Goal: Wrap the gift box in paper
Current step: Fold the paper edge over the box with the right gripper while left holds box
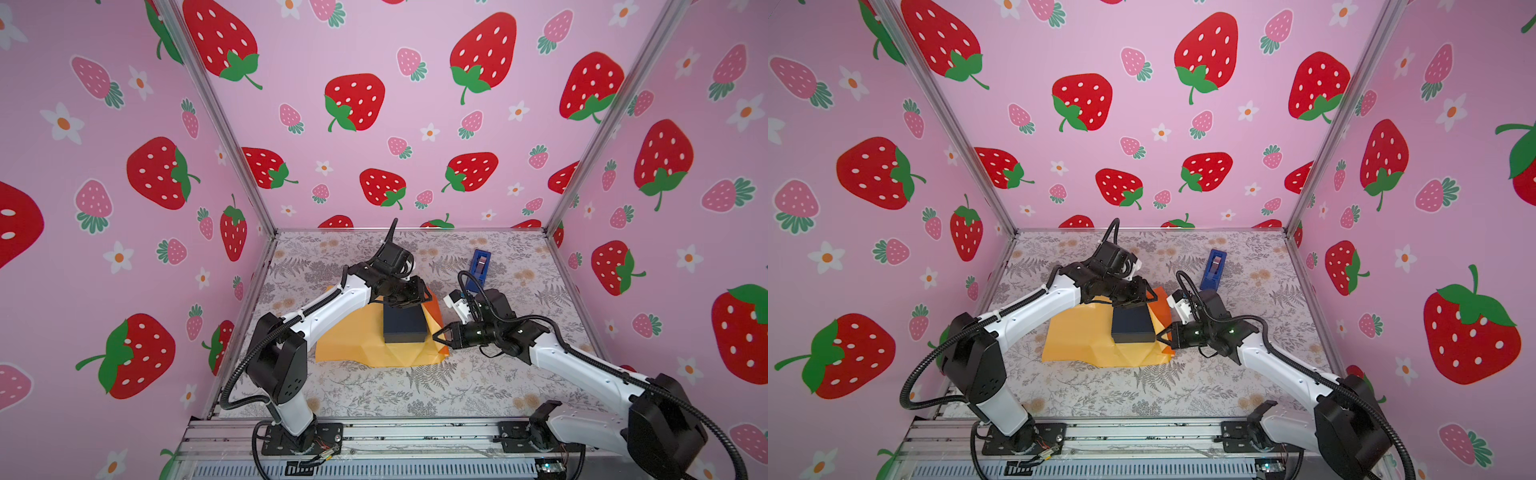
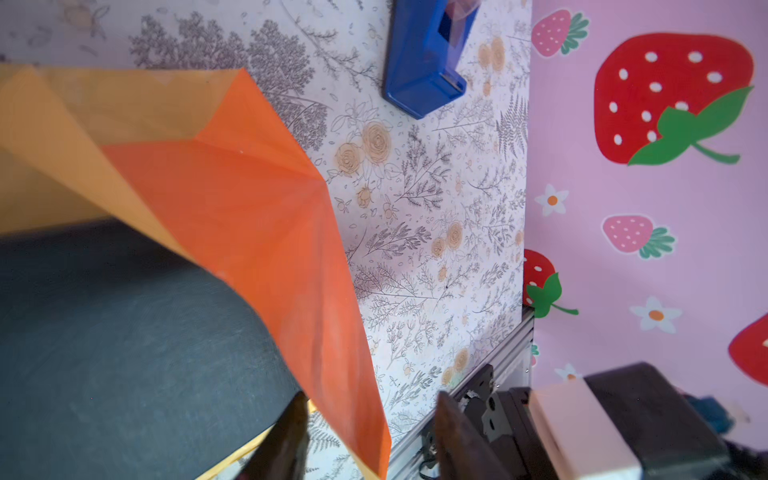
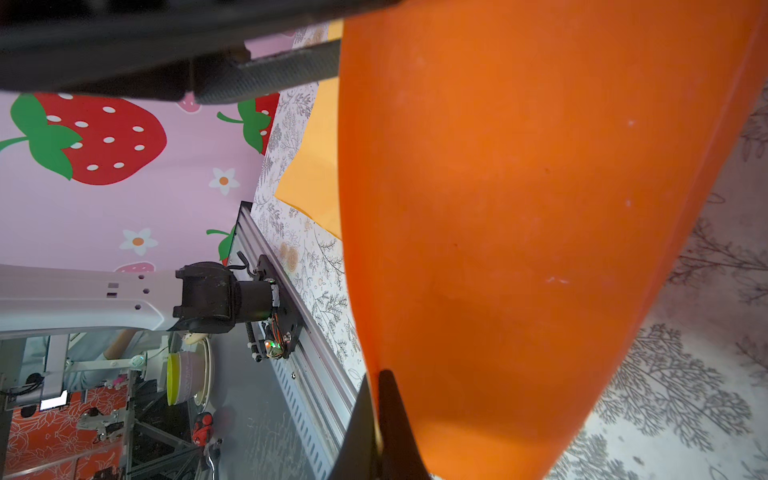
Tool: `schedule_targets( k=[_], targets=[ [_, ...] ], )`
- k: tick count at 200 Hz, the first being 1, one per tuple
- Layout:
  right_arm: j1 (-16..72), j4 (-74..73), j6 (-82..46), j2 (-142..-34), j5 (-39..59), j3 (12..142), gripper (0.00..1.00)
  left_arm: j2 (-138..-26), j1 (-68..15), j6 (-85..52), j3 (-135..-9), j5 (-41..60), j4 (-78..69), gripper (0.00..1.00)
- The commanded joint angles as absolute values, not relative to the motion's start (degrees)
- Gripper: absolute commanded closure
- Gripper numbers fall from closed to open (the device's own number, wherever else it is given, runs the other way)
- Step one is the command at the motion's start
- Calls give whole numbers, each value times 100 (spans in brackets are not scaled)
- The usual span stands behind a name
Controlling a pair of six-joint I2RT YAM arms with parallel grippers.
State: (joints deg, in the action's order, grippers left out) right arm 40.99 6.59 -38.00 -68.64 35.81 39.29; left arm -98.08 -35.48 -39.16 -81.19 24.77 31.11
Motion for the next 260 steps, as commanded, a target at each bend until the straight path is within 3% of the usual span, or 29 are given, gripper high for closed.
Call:
schedule_targets(
  k=[1,39,107,120,134,144,198,213,250,260],
  targets=[
    [4193,536,-3875,-6923,3515,4126,94,-9872,-3551,-3806,-8366,2223,3452,62],
    [4288,560,-3815,-7037,3554,4251,92,-9962,-3532,-3737,-8474,2073,3583,72],
    [4486,580,-3680,-7290,3621,4450,91,-10072,-3449,-3703,-8549,2108,3637,77],
    [4529,586,-3650,-7351,3628,4494,91,-10096,-3419,-3715,-8556,2114,3655,76],
    [4544,613,-3608,-7425,3636,4550,91,-10107,-3393,-3744,-8565,2107,3693,65],
    [4555,630,-3603,-7455,3623,4561,91,-10099,-3375,-3735,-8576,2096,3708,63],
    [4553,624,-3603,-7495,3622,4610,88,-10064,-3315,-3663,-8517,2100,3735,84],
    [4553,684,-3580,-7471,3626,4661,82,-10055,-3284,-3630,-8478,2088,3729,88],
    [4448,1067,-3519,-7290,3196,4910,51,-9989,-3141,-3478,-8388,2136,3754,93],
    [4340,1094,-3576,-7206,3060,4922,49,-9961,-3075,-3411,-8352,2157,3777,99]
  ],
)
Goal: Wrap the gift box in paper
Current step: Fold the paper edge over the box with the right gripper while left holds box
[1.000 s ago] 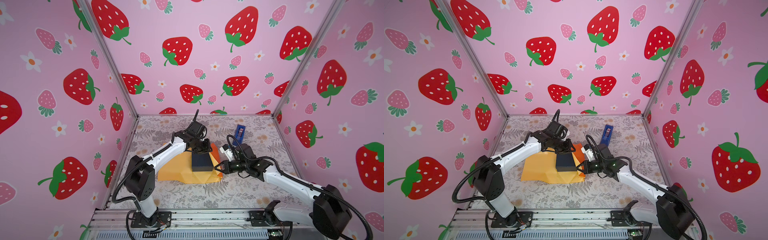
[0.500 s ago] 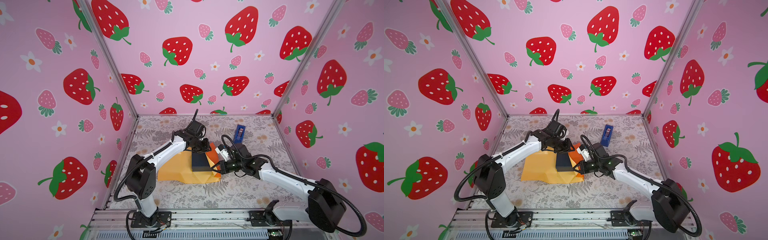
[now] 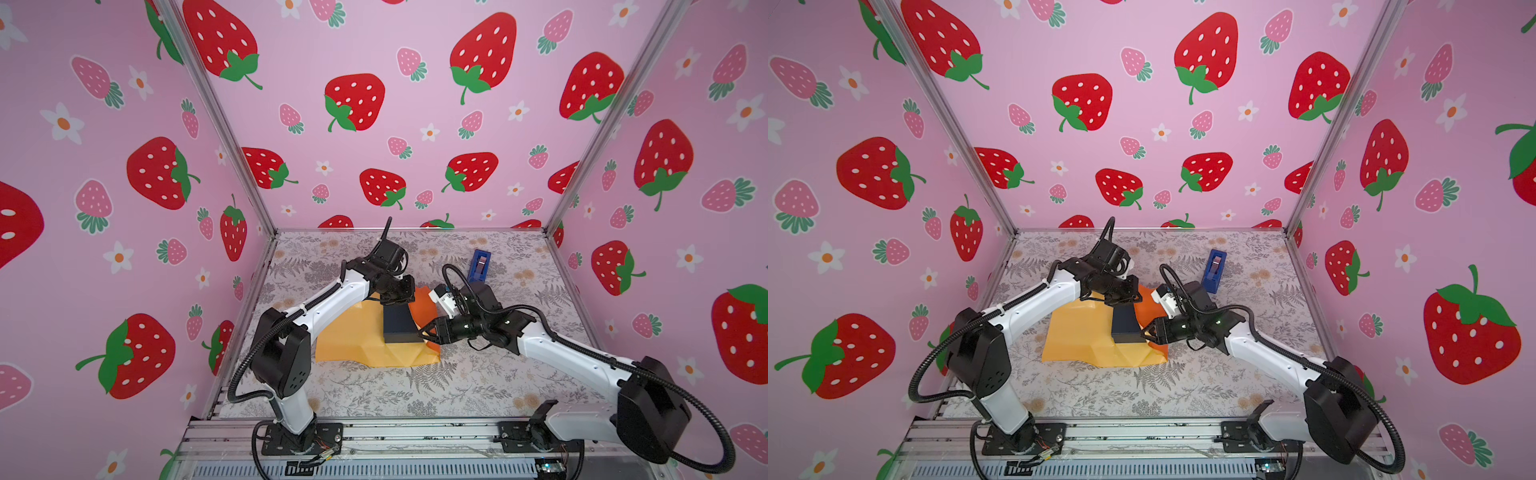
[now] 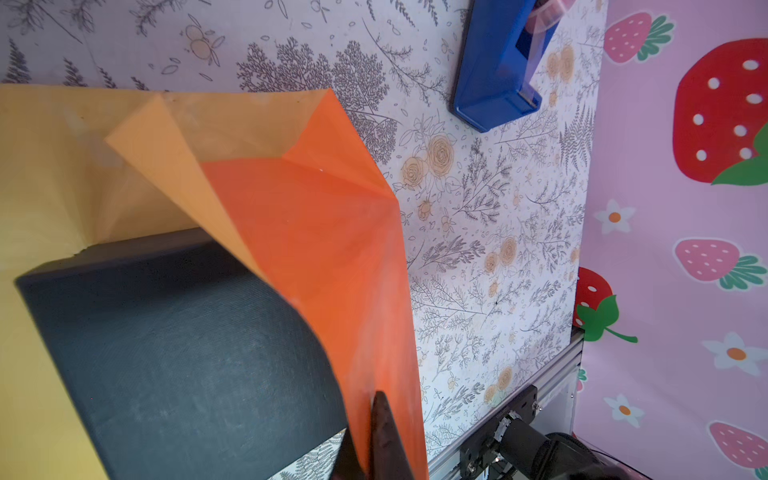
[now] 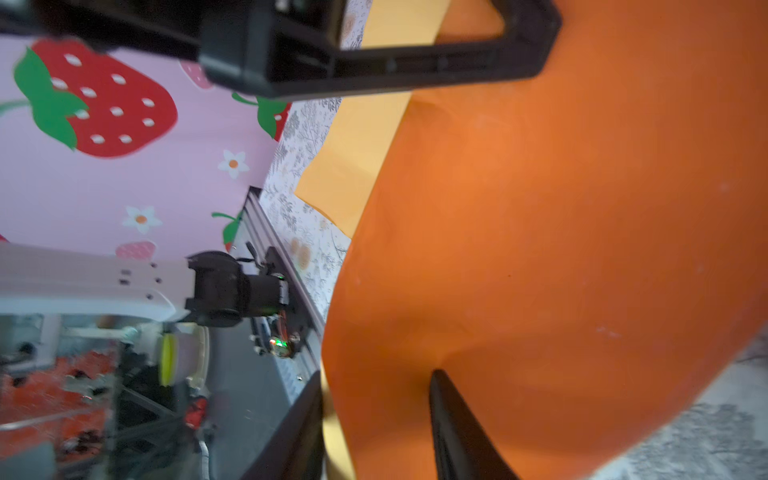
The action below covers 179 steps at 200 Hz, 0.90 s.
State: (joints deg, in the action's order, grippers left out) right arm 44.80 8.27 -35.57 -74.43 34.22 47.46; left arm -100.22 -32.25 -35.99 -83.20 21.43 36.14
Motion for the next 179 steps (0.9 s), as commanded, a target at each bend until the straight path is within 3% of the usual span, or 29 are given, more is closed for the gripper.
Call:
schedule_targets(
  k=[1,14,58,132,179],
  targets=[
    [4328,1096,-3585,-7198,3046,4922,49,-9960,-3067,-3402,-8351,2164,3783,99],
    [4161,1114,-3707,-7120,2882,4898,44,-9933,-2960,-3296,-8288,2212,3816,100],
    [3770,1053,-3791,-7446,2809,4892,44,-10001,-2678,-2766,-8208,2167,4132,100],
    [3902,268,-3841,-8563,3620,5241,48,-10143,-2531,-2611,-8105,2261,4328,100],
    [3989,102,-3893,-9040,3789,5527,52,-10073,-2530,-2455,-7973,1788,4542,100]
  ],
)
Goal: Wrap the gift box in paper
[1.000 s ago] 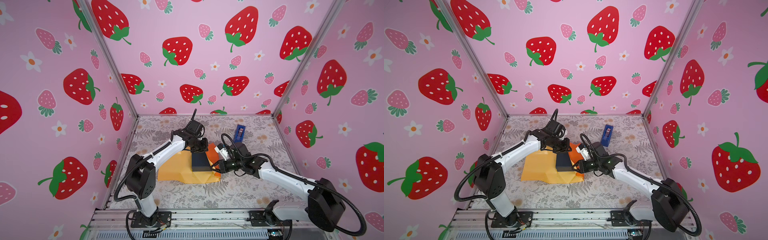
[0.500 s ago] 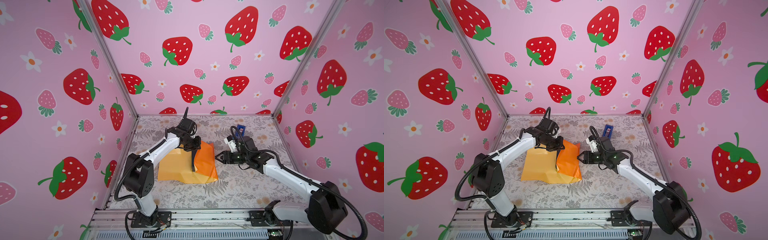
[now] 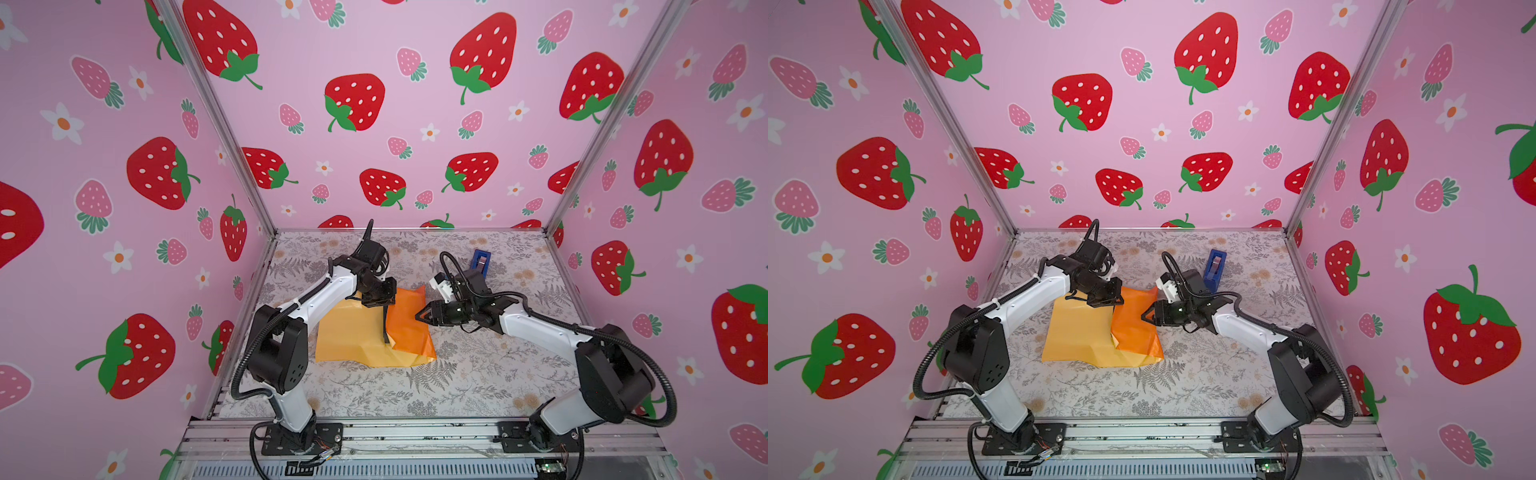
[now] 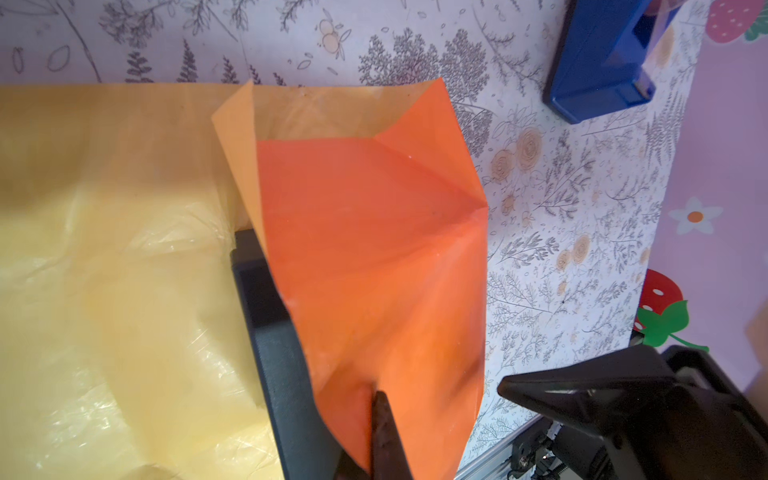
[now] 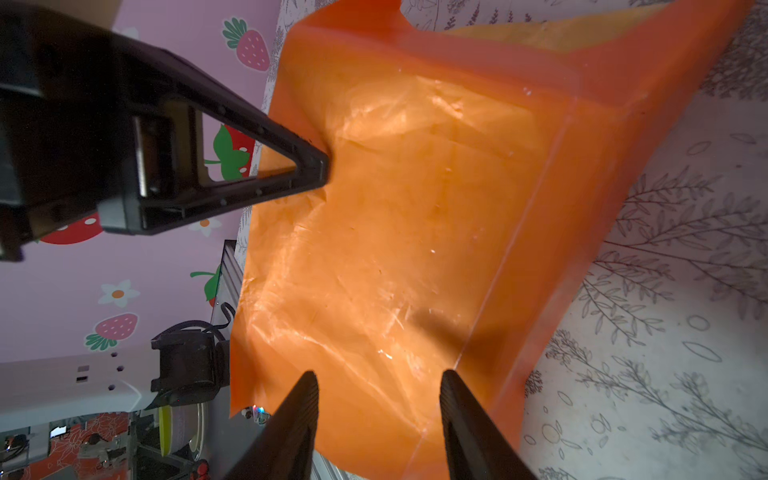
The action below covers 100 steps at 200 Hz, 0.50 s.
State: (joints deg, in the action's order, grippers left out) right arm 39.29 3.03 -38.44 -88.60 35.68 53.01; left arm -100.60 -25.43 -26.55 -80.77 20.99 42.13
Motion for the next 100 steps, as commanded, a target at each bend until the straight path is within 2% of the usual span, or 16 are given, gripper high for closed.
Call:
schedule_targets(
  k=[1,64,67,100],
  targets=[
    [3997,87,-3900,-9054,3802,5539,52,-10073,-2531,-2449,-7973,1773,4547,100],
    [4139,180,-3846,-9608,3795,5683,54,-10091,-2531,-2380,-7870,1477,4518,95],
    [4134,224,-3829,-9622,3769,5693,55,-10090,-2527,-2376,-7874,1470,4529,90],
    [4139,345,-3770,-9671,3680,5637,55,-9852,-2529,-2400,-7880,1145,4605,69]
  ],
)
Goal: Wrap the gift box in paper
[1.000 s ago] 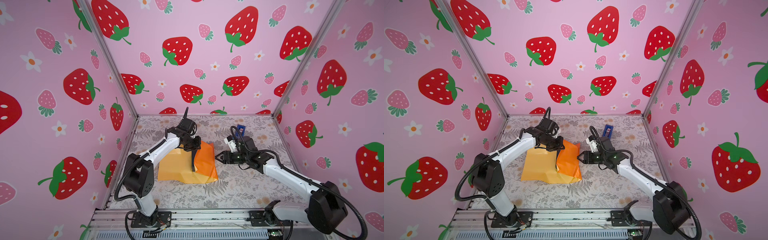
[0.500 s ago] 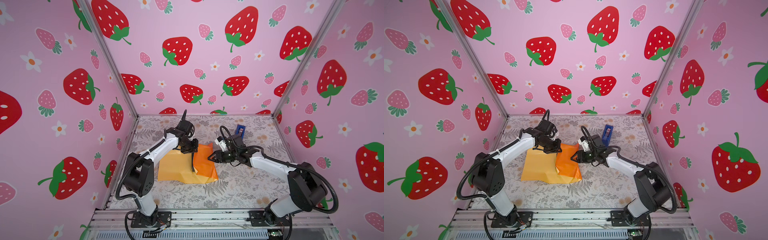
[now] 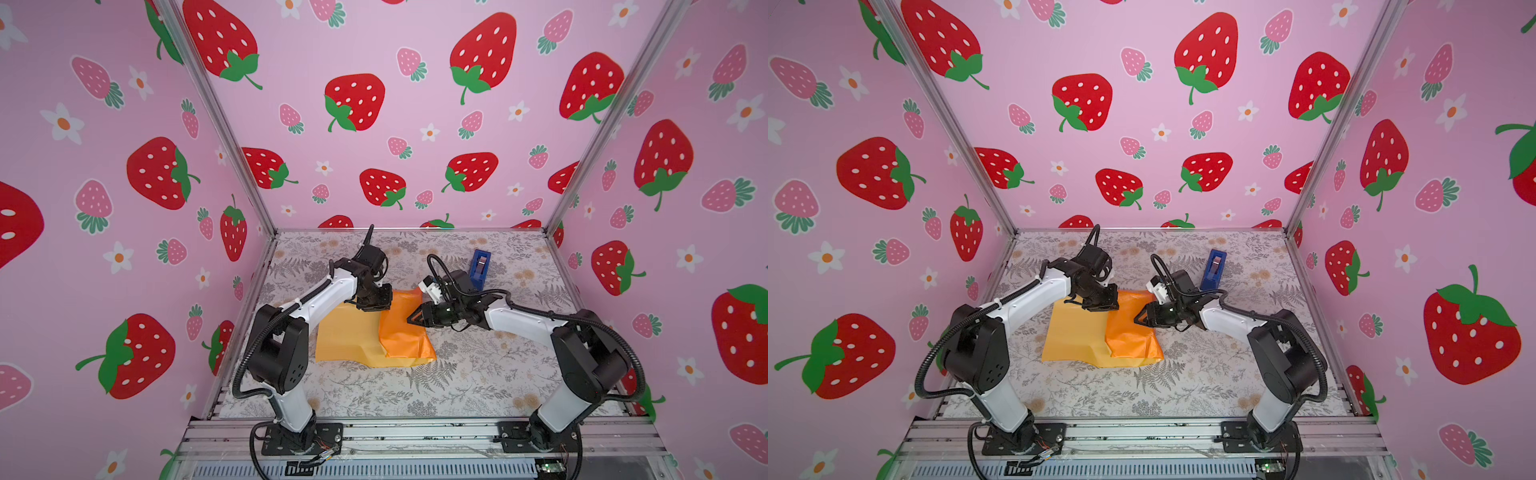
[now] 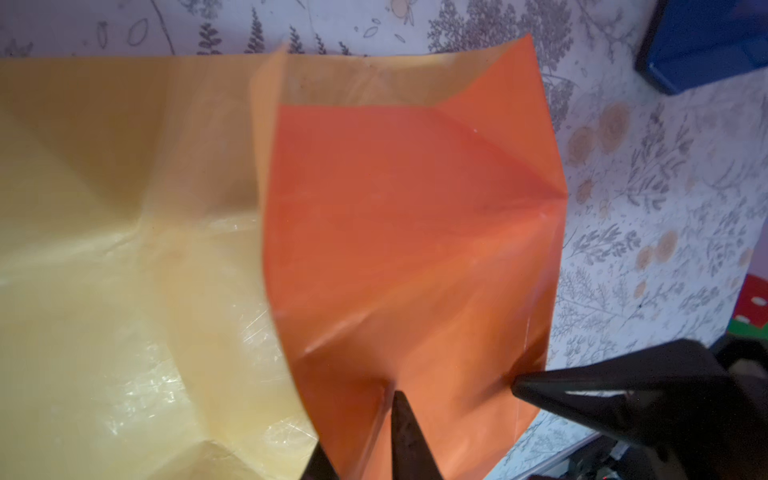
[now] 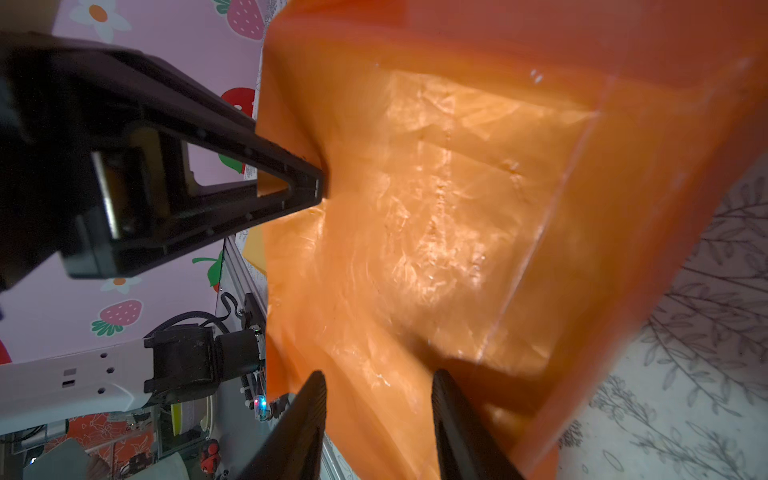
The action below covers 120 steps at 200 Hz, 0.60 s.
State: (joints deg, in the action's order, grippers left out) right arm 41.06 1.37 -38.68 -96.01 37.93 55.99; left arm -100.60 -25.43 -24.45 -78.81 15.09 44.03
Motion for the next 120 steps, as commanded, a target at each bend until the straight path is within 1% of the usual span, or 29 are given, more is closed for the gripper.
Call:
schedule_targets(
  k=[1,25,50,103,120],
  targets=[
    [4139,344,-3775,-9674,3682,5635,55,-9839,-2526,-2399,-7877,1139,4605,69],
    [4134,334,-3780,-9673,3678,5607,55,-9600,-2492,-2409,-7825,1119,4640,57],
    [4139,309,-3784,-9679,3691,5616,55,-9543,-2469,-2435,-7682,1295,4670,51],
    [4136,299,-3806,-9651,3682,5590,56,-9726,-2395,-2525,-7187,1682,4283,50],
    [4139,299,-3813,-9623,3681,5597,56,-9820,-2391,-2533,-7109,1721,4216,55]
  ],
)
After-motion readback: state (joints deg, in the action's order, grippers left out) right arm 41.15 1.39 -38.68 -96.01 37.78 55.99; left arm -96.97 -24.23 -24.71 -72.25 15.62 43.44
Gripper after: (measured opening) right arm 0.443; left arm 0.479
